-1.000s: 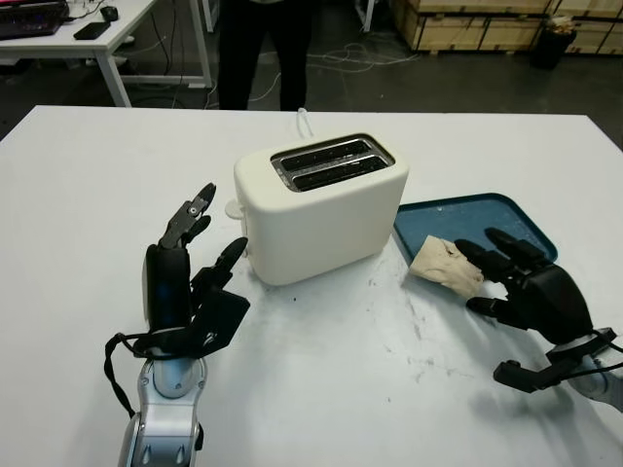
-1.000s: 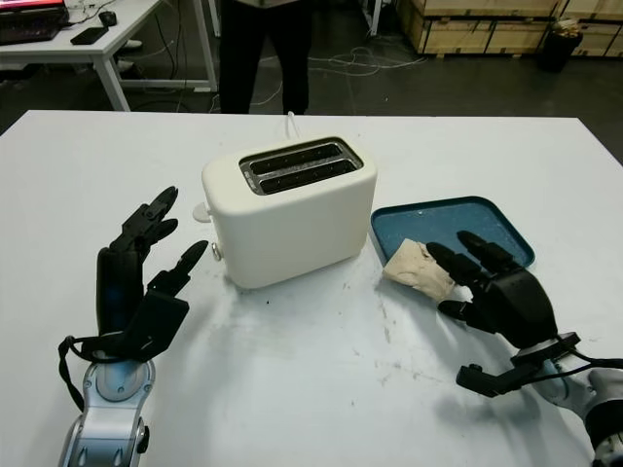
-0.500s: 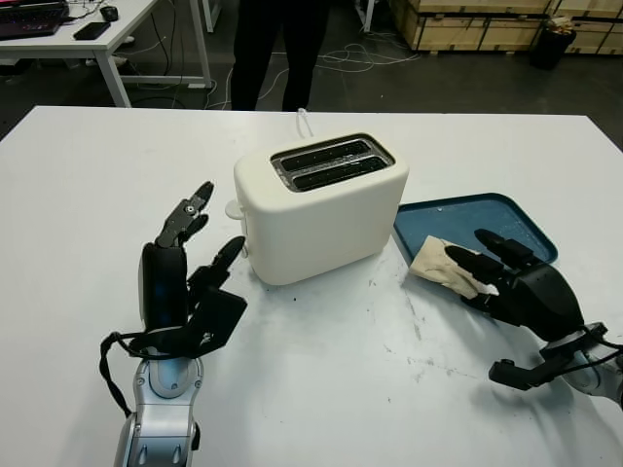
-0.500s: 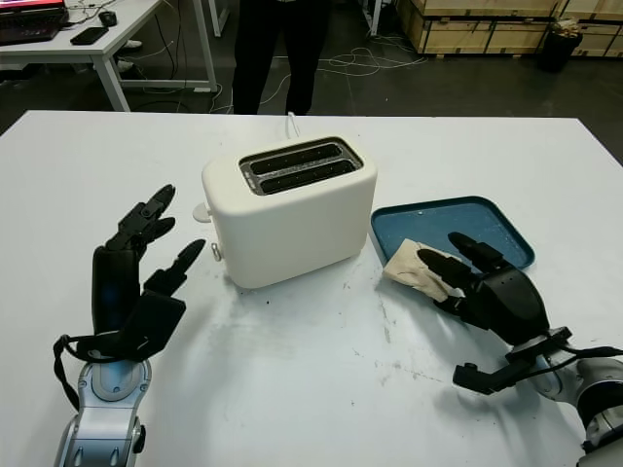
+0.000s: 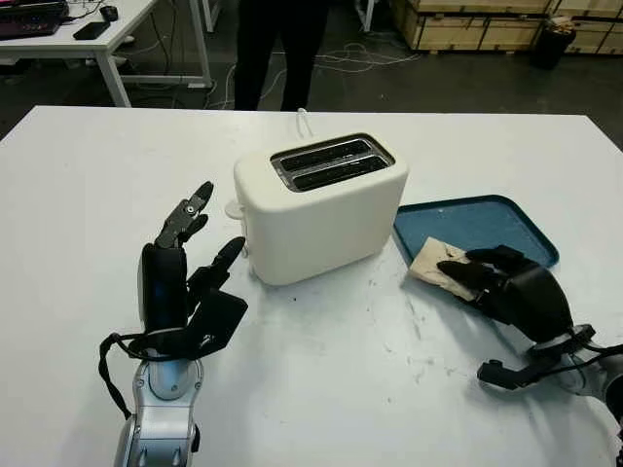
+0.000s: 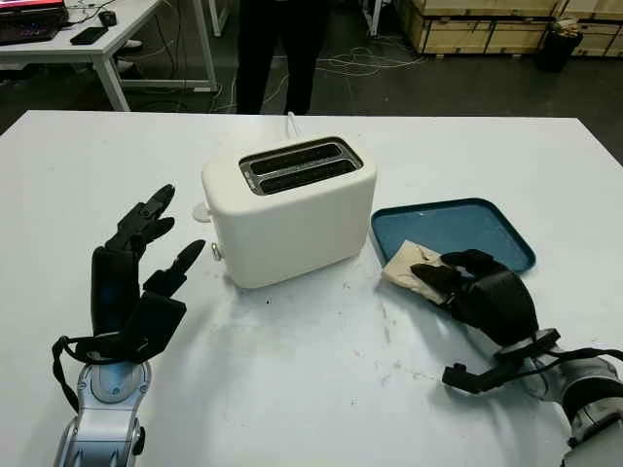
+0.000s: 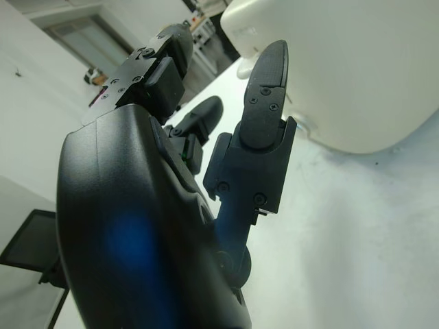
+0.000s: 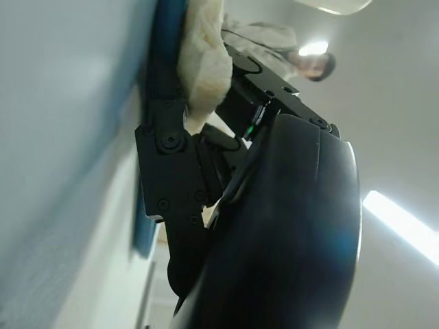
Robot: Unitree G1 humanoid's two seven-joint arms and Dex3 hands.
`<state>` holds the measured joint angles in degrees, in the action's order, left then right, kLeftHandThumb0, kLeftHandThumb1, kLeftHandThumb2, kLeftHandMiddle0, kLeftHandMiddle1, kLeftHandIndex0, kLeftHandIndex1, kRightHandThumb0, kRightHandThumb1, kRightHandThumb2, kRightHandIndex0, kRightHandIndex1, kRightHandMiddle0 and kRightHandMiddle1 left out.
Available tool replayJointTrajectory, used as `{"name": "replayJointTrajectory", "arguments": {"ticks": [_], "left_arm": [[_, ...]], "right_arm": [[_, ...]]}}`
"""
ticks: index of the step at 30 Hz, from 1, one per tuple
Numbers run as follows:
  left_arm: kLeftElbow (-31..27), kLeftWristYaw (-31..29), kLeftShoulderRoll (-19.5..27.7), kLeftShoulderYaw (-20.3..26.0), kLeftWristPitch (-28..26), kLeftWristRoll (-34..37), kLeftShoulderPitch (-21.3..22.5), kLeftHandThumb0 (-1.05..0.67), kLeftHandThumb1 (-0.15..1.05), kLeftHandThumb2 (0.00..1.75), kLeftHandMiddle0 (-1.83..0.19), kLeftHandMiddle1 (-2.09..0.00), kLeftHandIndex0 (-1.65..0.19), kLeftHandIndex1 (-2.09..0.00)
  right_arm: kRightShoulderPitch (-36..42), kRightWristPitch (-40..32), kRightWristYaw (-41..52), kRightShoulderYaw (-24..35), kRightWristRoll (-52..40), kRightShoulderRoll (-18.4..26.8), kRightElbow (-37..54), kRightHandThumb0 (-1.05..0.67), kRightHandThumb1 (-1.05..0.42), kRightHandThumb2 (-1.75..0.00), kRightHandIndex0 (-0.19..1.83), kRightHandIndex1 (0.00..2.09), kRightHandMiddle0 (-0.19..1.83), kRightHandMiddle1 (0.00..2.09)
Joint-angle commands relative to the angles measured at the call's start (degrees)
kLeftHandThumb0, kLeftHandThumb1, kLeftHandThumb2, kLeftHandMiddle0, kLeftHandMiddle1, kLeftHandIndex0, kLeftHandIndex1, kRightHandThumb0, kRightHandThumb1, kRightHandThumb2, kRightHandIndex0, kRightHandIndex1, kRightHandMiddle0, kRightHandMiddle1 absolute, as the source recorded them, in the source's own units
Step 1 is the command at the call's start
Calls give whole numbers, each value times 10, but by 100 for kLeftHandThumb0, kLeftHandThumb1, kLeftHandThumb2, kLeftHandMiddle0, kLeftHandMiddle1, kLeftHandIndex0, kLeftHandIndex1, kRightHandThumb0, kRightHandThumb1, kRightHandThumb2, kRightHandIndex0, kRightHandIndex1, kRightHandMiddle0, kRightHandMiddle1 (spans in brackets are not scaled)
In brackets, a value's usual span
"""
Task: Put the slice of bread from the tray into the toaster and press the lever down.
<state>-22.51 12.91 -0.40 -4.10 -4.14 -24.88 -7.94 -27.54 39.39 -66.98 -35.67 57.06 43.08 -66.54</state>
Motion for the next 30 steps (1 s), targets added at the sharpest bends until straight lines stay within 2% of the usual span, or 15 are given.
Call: {"name": "replayJointTrajectory", "arguments": {"ticks": [1, 3, 5, 7, 10, 13, 17, 24, 26, 30], "left_arm": [[-6, 0, -1, -2, -1, -2, -5, -42, 92, 8, -36, -65, -54, -1], [-6, 0, -1, -3, -2, -4, -5, -42, 92, 9, -36, -65, -54, -1], [-7, -1, -1, -4, -4, -6, -6, -42, 92, 9, -36, -65, -54, -1], [-5, -1, -2, -4, -3, -4, -6, -41, 92, 9, -36, -64, -54, -1], [-3, 0, -1, -4, -1, -5, -5, -40, 92, 8, -36, -64, -53, 0], [-1, -1, -1, -5, -3, -4, -3, -40, 92, 9, -36, -64, -53, 0], [7, 4, -1, -5, 3, -4, 0, -41, 92, 9, -37, -64, -54, -1], [10, 9, -6, -6, 6, -2, -1, -42, 92, 9, -37, -65, -54, -1], [8, 11, -8, -7, 3, -5, -2, -41, 92, 9, -37, -65, -54, -1], [8, 13, -11, -8, 4, -4, -3, -40, 92, 10, -36, -65, -54, -1]], "right_arm": [[-4, -7, -10, -10, 9, -9, -5, -47, -92, -32, 53, 164, 110, 32], [-6, -4, -22, -13, 8, -11, -6, -48, -92, -29, 51, 172, 83, 85], [-8, -5, -24, -16, 8, -9, -4, -48, -92, -28, 50, 174, 71, 106], [-11, -8, -28, -20, 11, -8, -2, -47, -92, -25, 48, 174, 73, 97], [-16, -6, -38, -22, 10, -10, -2, -44, -92, -17, 47, 174, 84, 70], [-22, -4, -42, -24, 8, -9, 1, -41, -92, -17, 45, 175, 85, 64], [-34, 10, -52, -23, 5, -9, 6, -38, -92, -14, 44, 175, 86, 64], [-52, 40, -17, -12, -4, 3, 33, -37, -92, -9, 43, 175, 79, 79], [-59, 50, -10, -11, 0, 9, 44, -38, -92, -3, 50, 159, 88, 63], [-65, 93, 41, 11, -22, 30, 81, -40, -91, 0, 56, 144, 97, 39]]}}
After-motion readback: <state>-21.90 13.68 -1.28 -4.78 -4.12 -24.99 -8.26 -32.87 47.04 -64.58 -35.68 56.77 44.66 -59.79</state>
